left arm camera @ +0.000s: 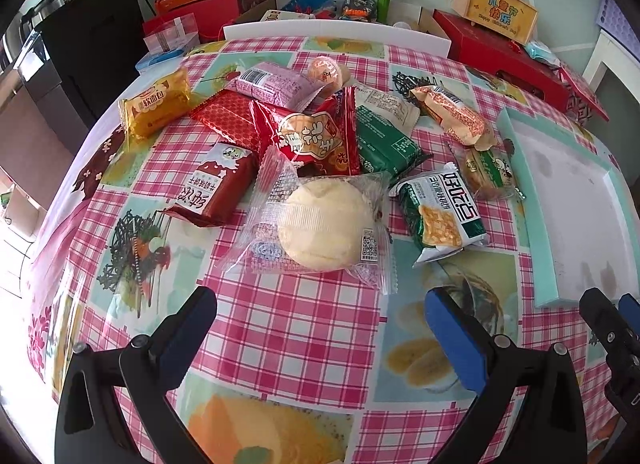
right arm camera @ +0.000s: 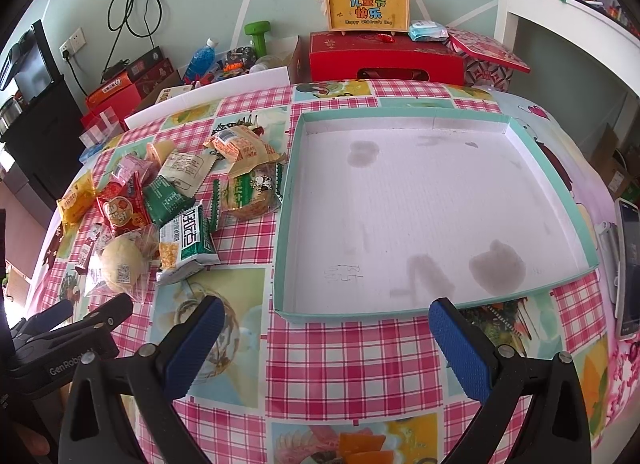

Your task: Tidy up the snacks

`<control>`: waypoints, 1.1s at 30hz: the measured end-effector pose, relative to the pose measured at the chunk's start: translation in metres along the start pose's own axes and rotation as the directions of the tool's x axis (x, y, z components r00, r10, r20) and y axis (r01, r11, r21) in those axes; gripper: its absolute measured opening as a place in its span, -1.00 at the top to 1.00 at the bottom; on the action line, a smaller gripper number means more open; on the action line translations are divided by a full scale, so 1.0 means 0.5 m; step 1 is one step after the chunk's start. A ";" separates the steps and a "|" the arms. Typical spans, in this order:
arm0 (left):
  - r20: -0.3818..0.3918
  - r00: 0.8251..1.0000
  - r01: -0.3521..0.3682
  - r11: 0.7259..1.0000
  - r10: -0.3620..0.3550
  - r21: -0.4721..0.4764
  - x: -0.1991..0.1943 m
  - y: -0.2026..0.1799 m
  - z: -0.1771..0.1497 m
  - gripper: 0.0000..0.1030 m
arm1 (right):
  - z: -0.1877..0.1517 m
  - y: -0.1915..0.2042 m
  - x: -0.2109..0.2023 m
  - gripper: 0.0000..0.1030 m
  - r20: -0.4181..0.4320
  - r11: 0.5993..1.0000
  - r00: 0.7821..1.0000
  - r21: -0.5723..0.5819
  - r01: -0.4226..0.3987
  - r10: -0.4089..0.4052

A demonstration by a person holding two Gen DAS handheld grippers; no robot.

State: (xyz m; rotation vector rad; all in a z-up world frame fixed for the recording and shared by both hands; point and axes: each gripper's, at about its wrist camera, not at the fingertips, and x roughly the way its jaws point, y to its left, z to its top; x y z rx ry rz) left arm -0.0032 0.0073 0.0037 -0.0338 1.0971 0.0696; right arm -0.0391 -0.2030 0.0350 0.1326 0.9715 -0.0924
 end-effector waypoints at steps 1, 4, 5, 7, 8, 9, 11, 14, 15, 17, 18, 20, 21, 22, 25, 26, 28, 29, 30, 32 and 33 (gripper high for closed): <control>-0.001 1.000 -0.001 1.000 0.001 0.000 0.001 -0.001 0.000 -1.00 | 0.000 0.000 0.000 -1.00 0.000 1.000 1.000 0.000 0.000 0.000; -0.005 1.000 -0.005 1.000 0.005 0.001 0.002 -0.002 -0.001 -1.00 | 0.000 0.000 0.000 -1.00 0.001 1.000 1.000 0.000 -0.001 0.001; -0.006 1.000 -0.005 1.000 0.005 0.002 0.003 -0.003 -0.002 -1.00 | 0.000 0.000 0.000 -1.00 0.001 1.000 1.000 0.000 0.000 0.000; -0.008 1.000 -0.006 1.000 0.006 0.004 0.004 -0.004 -0.002 -1.00 | 0.000 0.000 0.000 -1.00 0.000 1.000 1.000 0.000 -0.001 0.001; -0.008 1.000 -0.007 1.000 0.007 0.005 0.004 -0.004 -0.002 -1.00 | 0.000 0.000 0.000 -1.00 0.000 1.000 1.000 0.000 0.000 0.000; -0.008 1.000 -0.007 1.000 0.007 0.006 0.004 -0.003 -0.003 -1.00 | -0.001 0.000 0.000 -1.00 -0.001 1.000 1.000 0.000 0.000 0.000; -0.009 1.000 -0.008 1.000 0.008 0.008 0.005 -0.004 -0.003 -1.00 | -0.001 0.000 0.000 -1.00 0.000 1.000 1.000 0.000 0.000 0.000; -0.012 1.000 -0.009 1.000 0.009 0.012 0.006 -0.004 -0.004 -1.00 | -0.001 0.001 0.001 -1.00 0.000 1.000 1.000 0.000 0.000 0.000; -0.013 1.000 -0.010 1.000 0.010 0.013 0.006 -0.005 -0.004 -1.00 | -0.001 0.000 0.001 -1.00 0.000 1.000 1.000 0.000 0.000 0.000; -0.015 1.000 -0.012 1.000 0.012 0.015 0.007 -0.007 -0.005 -1.00 | -0.001 0.000 0.001 -1.00 -0.001 1.000 1.000 0.000 -0.001 0.001; -0.016 1.000 -0.012 1.000 0.013 0.016 0.007 -0.007 -0.005 -1.00 | -0.001 0.001 0.001 -1.00 0.000 1.000 1.000 0.000 0.000 0.000; -0.016 1.000 -0.013 1.000 0.013 0.017 0.008 -0.008 -0.006 -1.00 | -0.001 0.000 0.001 -1.00 -0.001 1.000 1.000 0.001 0.000 0.000; -0.016 1.000 -0.012 1.000 0.013 0.017 0.008 -0.008 -0.006 -1.00 | -0.002 0.001 0.001 -1.00 0.000 1.000 1.000 0.001 0.000 0.000; -0.016 1.000 -0.012 1.000 0.012 0.017 0.008 -0.009 -0.006 -1.00 | -0.002 0.001 0.001 -1.00 0.000 1.000 1.000 0.000 0.000 0.000; -0.016 1.000 -0.012 1.000 0.013 0.017 0.009 -0.010 -0.007 -1.00 | -0.002 0.001 0.001 -1.00 -0.001 1.000 1.000 0.000 0.000 0.000; -0.016 1.000 -0.012 1.000 0.013 0.017 0.009 -0.010 -0.007 -1.00 | -0.002 0.001 0.001 -1.00 -0.001 1.000 1.000 0.000 0.000 0.000; -0.016 1.000 -0.013 1.000 0.013 0.016 0.009 -0.010 -0.007 -1.00 | -0.001 0.001 0.002 -1.00 -0.001 1.000 1.000 0.000 0.000 0.000; -0.016 1.000 -0.013 1.000 0.013 0.016 0.009 -0.010 -0.007 -1.00 | -0.001 0.001 0.002 -1.00 -0.001 1.000 1.000 0.000 0.000 0.000; -0.016 1.000 -0.013 1.000 0.013 0.016 0.009 -0.010 -0.007 -1.00 | -0.001 0.001 0.002 -1.00 -0.001 1.000 1.000 0.000 0.000 0.000; -0.016 1.000 -0.013 1.000 0.013 0.016 0.009 -0.010 -0.007 -1.00 | -0.001 0.001 0.002 -1.00 -0.001 1.000 1.000 0.000 -0.001 0.001; -0.017 1.000 -0.013 1.000 0.013 0.016 0.009 -0.010 -0.007 -1.00 | -0.001 0.001 0.002 -1.00 -0.001 1.000 1.000 0.000 -0.001 0.001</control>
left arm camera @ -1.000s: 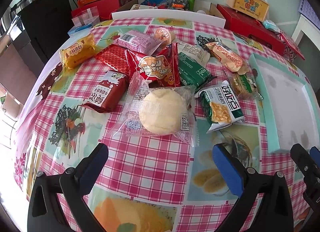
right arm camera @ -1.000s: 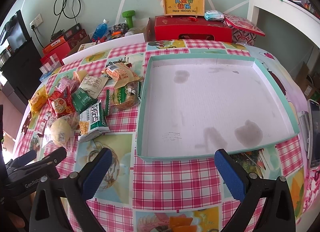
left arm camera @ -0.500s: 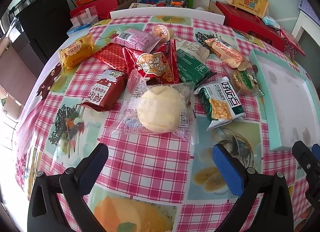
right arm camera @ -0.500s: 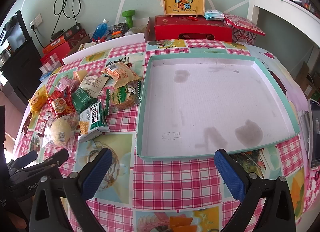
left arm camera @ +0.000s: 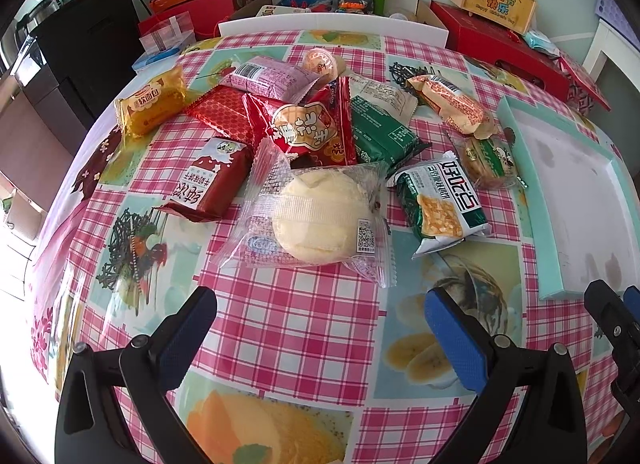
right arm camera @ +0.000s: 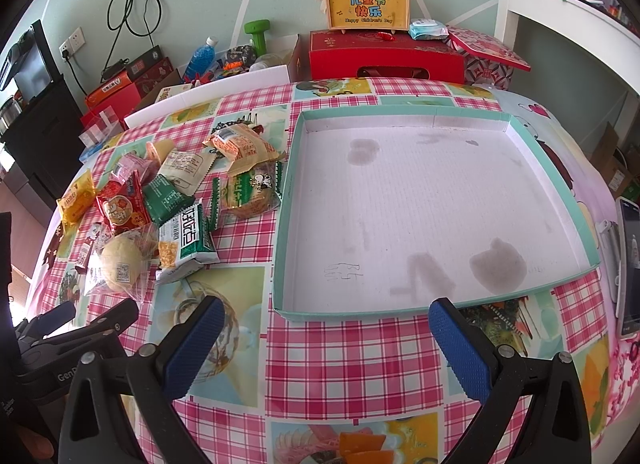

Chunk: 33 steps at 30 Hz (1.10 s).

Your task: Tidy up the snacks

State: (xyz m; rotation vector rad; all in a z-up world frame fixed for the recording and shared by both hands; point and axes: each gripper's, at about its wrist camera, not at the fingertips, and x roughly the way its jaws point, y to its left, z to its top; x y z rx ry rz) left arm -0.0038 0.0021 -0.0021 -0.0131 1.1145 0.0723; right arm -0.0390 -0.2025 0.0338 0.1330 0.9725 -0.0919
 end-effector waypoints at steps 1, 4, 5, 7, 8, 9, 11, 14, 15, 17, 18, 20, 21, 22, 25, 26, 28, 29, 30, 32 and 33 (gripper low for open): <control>0.000 1.000 0.000 1.000 0.000 0.000 0.000 0.000 0.000 -1.00 | 0.000 0.000 0.000 -1.00 0.000 1.000 1.000 0.000 0.000 0.000; 0.001 1.000 0.000 1.000 0.000 0.000 0.000 0.000 0.000 -1.00 | 0.000 0.000 0.000 -1.00 -0.001 1.000 1.000 0.001 0.001 -0.001; 0.001 1.000 0.000 1.000 0.000 0.000 0.000 0.000 0.000 -1.00 | 0.000 0.000 0.000 -1.00 0.000 1.000 1.000 0.001 0.001 -0.001; 0.001 1.000 0.000 1.000 0.000 0.000 0.000 0.000 0.000 -1.00 | 0.000 0.000 0.000 -1.00 -0.001 1.000 1.000 0.001 0.000 0.000; 0.001 1.000 0.000 1.000 0.000 0.000 0.000 0.000 0.000 -1.00 | 0.000 0.000 0.000 -1.00 -0.001 1.000 1.000 0.001 0.001 -0.001; 0.001 1.000 0.000 1.000 0.000 0.000 0.000 0.000 0.000 -1.00 | 0.000 0.000 0.000 -1.00 -0.001 1.000 1.000 0.001 0.001 -0.001; 0.001 1.000 0.000 1.000 0.000 0.000 0.000 0.001 0.000 -1.00 | 0.000 0.001 0.000 -1.00 -0.002 1.000 1.000 0.001 0.001 -0.001; 0.000 1.000 0.000 1.000 0.000 0.000 0.000 0.001 0.000 -1.00 | 0.001 0.001 0.000 -1.00 -0.001 1.000 1.000 0.001 0.000 0.000; 0.001 1.000 0.000 1.000 0.000 0.000 -0.001 0.001 0.000 -1.00 | 0.001 0.001 0.000 -1.00 -0.001 1.000 1.000 0.001 0.000 0.000; 0.005 1.000 0.001 1.000 -0.001 -0.005 -0.001 0.003 0.001 -1.00 | 0.002 0.001 0.000 -1.00 -0.002 1.000 1.000 0.001 0.000 0.000; 0.011 1.000 0.002 1.000 -0.002 -0.018 -0.003 0.007 0.001 -1.00 | 0.003 0.001 -0.001 -1.00 -0.001 1.000 1.000 0.002 -0.001 0.001; 0.029 1.000 -0.007 0.998 0.009 -0.068 -0.009 0.026 0.005 -1.00 | 0.003 -0.001 -0.003 -1.00 0.007 1.000 1.000 0.007 -0.003 0.003; 0.037 0.999 -0.015 0.995 0.019 -0.095 -0.012 0.038 0.008 -1.00 | 0.003 -0.001 -0.007 -1.00 0.018 1.000 1.000 0.011 -0.005 0.005; 0.044 0.999 -0.024 0.992 0.030 -0.121 -0.015 0.050 0.010 -1.00 | 0.004 0.000 -0.012 -1.00 0.032 1.000 0.999 0.015 -0.010 0.009; 0.055 0.998 -0.030 0.983 0.041 -0.182 -0.019 0.081 0.015 -1.00 | 0.008 0.017 -0.022 -1.00 0.069 0.999 0.997 0.003 -0.042 0.042; 0.054 0.998 -0.030 0.979 0.042 -0.199 -0.019 0.091 0.017 -1.00 | 0.009 0.028 -0.020 -1.00 0.071 0.998 0.996 -0.013 -0.055 0.056; 0.052 0.998 -0.025 0.975 0.037 -0.221 -0.018 0.106 0.024 -1.00 | 0.012 0.052 -0.012 -1.00 0.066 0.996 0.995 -0.042 -0.078 0.081; 0.048 0.998 -0.018 0.974 0.030 -0.228 -0.016 0.112 0.026 -1.00 | 0.014 0.066 -0.007 -1.00 0.063 0.994 0.993 -0.058 -0.096 0.099; 0.043 0.999 -0.013 0.972 0.024 -0.235 -0.013 0.115 0.029 -1.00 | 0.019 0.075 -0.002 -1.00 0.059 0.991 0.991 -0.066 -0.113 0.117; 0.033 0.999 0.005 0.969 0.004 -0.247 -0.007 0.121 0.038 -1.00 | 0.027 0.094 0.007 -1.00 0.054 0.985 0.986 -0.080 -0.151 0.156; 0.031 1.000 0.014 0.968 -0.006 -0.250 -0.005 0.121 0.043 -1.00 | 0.031 0.103 0.012 -1.00 0.053 0.983 0.985 -0.088 -0.162 0.167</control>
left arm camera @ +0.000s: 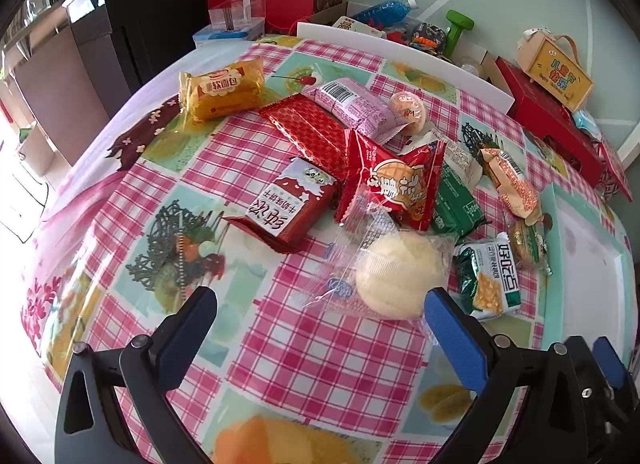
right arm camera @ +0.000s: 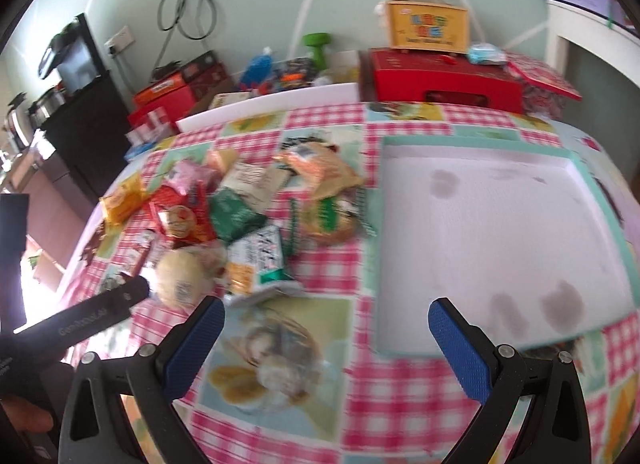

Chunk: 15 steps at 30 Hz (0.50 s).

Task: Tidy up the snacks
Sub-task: 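Grasp the white-green biscuit pack with the right tool while the left grasps the wrapped bun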

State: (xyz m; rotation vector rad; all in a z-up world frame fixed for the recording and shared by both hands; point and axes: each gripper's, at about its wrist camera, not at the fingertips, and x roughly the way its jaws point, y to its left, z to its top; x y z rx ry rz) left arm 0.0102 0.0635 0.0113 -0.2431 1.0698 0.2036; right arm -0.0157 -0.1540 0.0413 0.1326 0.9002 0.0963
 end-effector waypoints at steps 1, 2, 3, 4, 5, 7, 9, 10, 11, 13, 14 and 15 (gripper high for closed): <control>-0.003 1.000 0.012 1.000 -0.012 -0.001 0.001 -0.002 0.005 -1.00 | 0.005 0.008 0.006 -1.00 0.000 1.000 1.000 -0.011 -0.006 0.006; -0.006 1.000 0.027 1.000 -0.027 -0.003 0.003 -0.005 0.010 -1.00 | 0.009 0.016 0.014 -1.00 0.001 1.000 1.000 -0.026 -0.006 0.007; -0.012 0.999 0.043 0.999 -0.044 -0.008 0.006 -0.007 0.014 -1.00 | 0.011 0.023 0.023 -1.00 -0.001 0.999 1.000 -0.042 -0.004 0.004; -0.019 0.998 0.053 0.999 -0.053 -0.013 0.009 -0.010 0.018 -1.00 | 0.014 0.030 0.032 -1.00 -0.005 0.998 1.000 -0.056 -0.001 0.001; -0.028 0.998 0.058 0.998 -0.058 -0.015 0.014 -0.014 0.021 -1.00 | 0.016 0.036 0.043 -1.00 -0.015 0.998 1.000 -0.069 0.000 -0.001; -0.051 0.997 0.060 0.998 -0.061 -0.013 0.026 -0.023 0.025 -1.00 | 0.018 0.045 0.065 -1.00 -0.040 0.996 0.999 -0.086 -0.013 0.009; -0.075 0.995 0.065 0.998 -0.066 -0.016 0.038 -0.031 0.030 -1.00 | 0.020 0.049 0.079 -0.99 -0.054 0.996 0.998 -0.093 -0.018 0.013; -0.086 0.993 0.074 0.997 -0.075 -0.020 0.044 -0.034 0.034 -1.00 | 0.021 0.052 0.084 -0.97 -0.056 0.995 0.998 -0.099 -0.018 0.013; -0.093 0.992 0.081 0.996 -0.083 -0.021 0.048 -0.037 0.035 -1.00 | 0.023 0.056 0.089 -0.93 -0.056 0.994 0.998 -0.107 -0.019 0.013; -0.107 0.990 0.089 0.996 -0.091 -0.021 0.056 -0.045 0.039 -0.99 | 0.027 0.062 0.100 -0.85 -0.057 0.993 0.998 -0.118 -0.021 0.015; -0.113 0.989 0.092 0.996 -0.094 -0.020 0.061 -0.049 0.040 -0.98 | 0.028 0.065 0.106 -0.78 -0.062 0.993 0.998 -0.119 -0.026 0.019; -0.120 0.988 0.092 0.996 -0.094 -0.017 0.066 -0.053 0.040 -0.98 | 0.029 0.068 0.114 -0.75 -0.070 0.992 0.997 -0.121 -0.030 0.021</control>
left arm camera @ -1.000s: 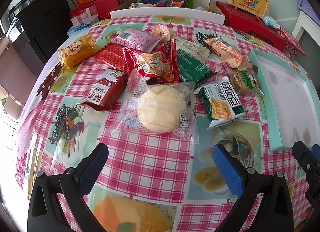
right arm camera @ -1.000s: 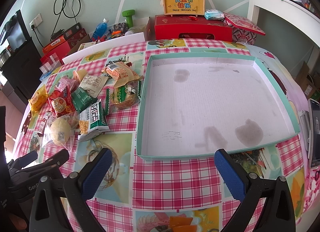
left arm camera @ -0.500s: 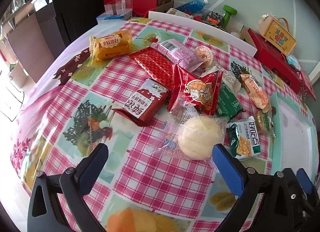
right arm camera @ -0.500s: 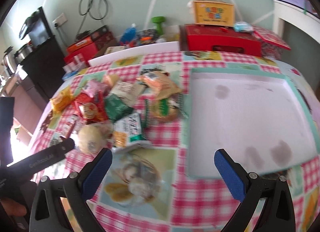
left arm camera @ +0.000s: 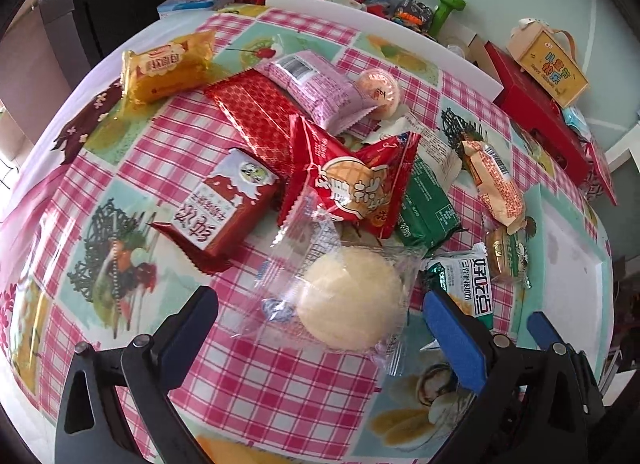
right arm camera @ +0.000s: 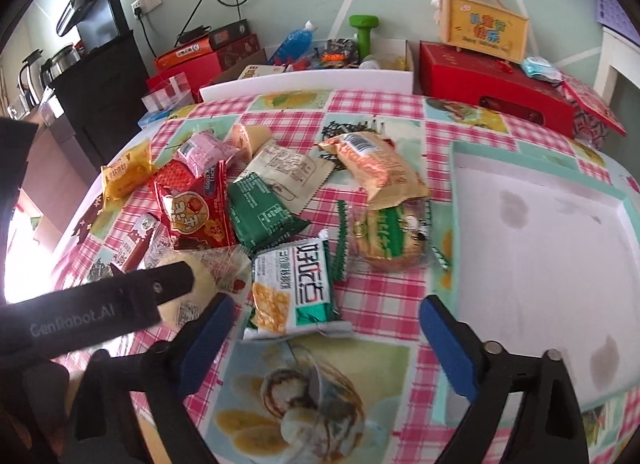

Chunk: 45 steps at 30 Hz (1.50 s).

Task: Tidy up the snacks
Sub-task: 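Grasp the white-green biscuit pack with the right tool while the left grasps the wrapped bun, then drop biscuit pack into tray with right tool while left tool drops bun there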

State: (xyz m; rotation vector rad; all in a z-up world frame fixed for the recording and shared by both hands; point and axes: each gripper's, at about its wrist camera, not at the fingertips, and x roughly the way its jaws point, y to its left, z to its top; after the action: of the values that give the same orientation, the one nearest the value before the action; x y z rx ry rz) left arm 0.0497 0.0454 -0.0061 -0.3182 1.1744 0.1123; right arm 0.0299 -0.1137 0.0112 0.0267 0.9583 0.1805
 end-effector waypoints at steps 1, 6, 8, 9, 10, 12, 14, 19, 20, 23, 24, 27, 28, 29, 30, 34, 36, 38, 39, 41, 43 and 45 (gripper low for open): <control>-0.007 1.000 -0.001 1.000 0.001 0.004 0.005 -0.003 0.000 -0.93 | 0.000 0.004 0.010 -0.72 -0.010 1.000 1.000 -0.005 -0.001 0.001; -0.041 0.999 0.004 1.000 -0.004 0.001 0.025 -0.006 0.000 -0.74 | -0.007 0.018 0.046 -0.49 -0.051 0.999 0.999 -0.037 0.008 -0.010; -0.047 0.999 0.016 1.000 -0.016 -0.004 0.029 -0.005 0.001 -0.66 | -0.008 0.018 0.051 -0.39 -0.049 0.999 0.999 -0.034 -0.007 0.006; -0.048 0.999 0.018 1.000 -0.018 -0.003 0.030 -0.005 0.001 -0.66 | -0.007 0.020 0.052 -0.36 -0.046 0.999 0.999 -0.036 -0.015 0.013; -0.047 0.999 0.019 1.000 -0.019 -0.002 0.031 -0.005 0.001 -0.65 | -0.007 0.021 0.054 -0.33 -0.044 0.999 0.999 -0.040 -0.016 0.015; -0.051 0.998 0.024 1.000 -0.024 -0.002 0.033 -0.004 0.001 -0.63 | -0.009 0.029 0.058 -0.27 -0.047 0.999 0.999 -0.047 -0.016 0.014; -0.055 0.998 0.033 0.999 -0.034 -0.004 0.036 -0.005 0.001 -0.58 | -0.010 0.032 0.067 -0.22 -0.053 0.999 0.999 -0.047 -0.013 0.011; -0.052 0.997 0.048 0.999 -0.048 -0.006 0.033 -0.007 -0.001 -0.45 | -0.009 0.036 0.075 -0.09 -0.040 0.999 0.999 -0.049 -0.015 0.013; -0.051 0.997 0.051 0.999 -0.051 -0.004 0.031 -0.008 -0.001 -0.41 | -0.008 0.037 0.074 -0.08 -0.040 0.999 0.999 -0.052 -0.011 0.009; -0.048 0.997 0.058 0.998 -0.058 0.000 0.025 -0.010 -0.003 -0.35 | -0.008 0.037 0.071 -0.06 -0.044 0.998 0.999 -0.054 -0.015 0.012; -0.047 0.997 0.064 0.998 -0.064 -0.001 0.023 -0.009 -0.004 -0.34 | -0.008 0.036 0.071 -0.05 -0.044 0.998 0.999 -0.053 -0.015 0.013; -0.036 0.996 0.085 0.996 -0.085 -0.005 0.011 -0.006 -0.005 -0.30 | -0.007 0.035 0.067 -0.04 -0.043 0.999 0.999 -0.049 -0.010 0.008; -0.026 0.996 0.090 0.996 -0.090 -0.003 0.005 -0.006 -0.004 -0.30 | -0.008 0.034 0.065 -0.03 -0.041 0.999 0.999 -0.048 -0.009 0.007; -0.016 0.995 0.096 0.995 -0.096 0.000 -0.003 -0.004 -0.005 -0.29 | -0.007 0.033 0.061 -0.03 -0.038 0.999 0.999 -0.048 -0.008 0.007; -0.005 0.995 0.100 0.995 -0.100 0.004 -0.010 -0.004 -0.005 -0.29 | -0.007 0.033 0.056 -0.03 -0.033 0.999 0.999 -0.049 -0.008 0.006; 0.043 0.992 0.120 0.993 -0.121 0.018 -0.042 -0.003 -0.004 -0.29 | 0.000 0.029 0.028 -0.03 0.003 0.999 1.000 -0.045 -0.011 0.011; 0.064 0.990 0.123 0.992 -0.124 0.025 -0.055 -0.003 -0.003 -0.29 | 0.004 0.027 0.012 -0.02 0.024 0.999 1.000 -0.043 -0.007 0.008; 0.084 0.988 0.127 0.991 -0.129 0.030 -0.065 -0.004 0.000 -0.29 | 0.008 0.023 -0.002 -0.02 0.043 0.999 0.999 -0.037 0.000 0.002; 0.093 0.987 0.127 0.991 -0.130 0.033 -0.069 -0.004 0.001 -0.29 | 0.010 0.020 -0.008 -0.02 0.050 1.000 0.999 -0.032 0.001 0.000; 0.104 0.985 0.131 0.991 -0.135 0.040 -0.071 -0.014 0.003 -0.29 | 0.014 0.013 -0.017 -0.02 0.061 1.000 0.998 -0.018 0.008 -0.007; 0.111 0.985 0.130 0.990 -0.136 0.058 -0.071 -0.029 0.007 -0.29 | 0.019 0.004 -0.026 -0.02 0.077 1.000 0.997 -0.009 0.024 -0.023; 0.114 0.984 0.131 0.988 -0.139 0.077 -0.070 -0.046 0.011 -0.29 | 0.027 -0.013 -0.037 -0.02 0.098 0.999 0.994 0.008 0.048 -0.049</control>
State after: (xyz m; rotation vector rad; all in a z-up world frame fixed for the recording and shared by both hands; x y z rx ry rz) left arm 0.0470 0.0280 0.0322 -0.3243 1.0329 -0.0278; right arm 0.0314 -0.1223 0.0335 0.0175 0.8605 0.1307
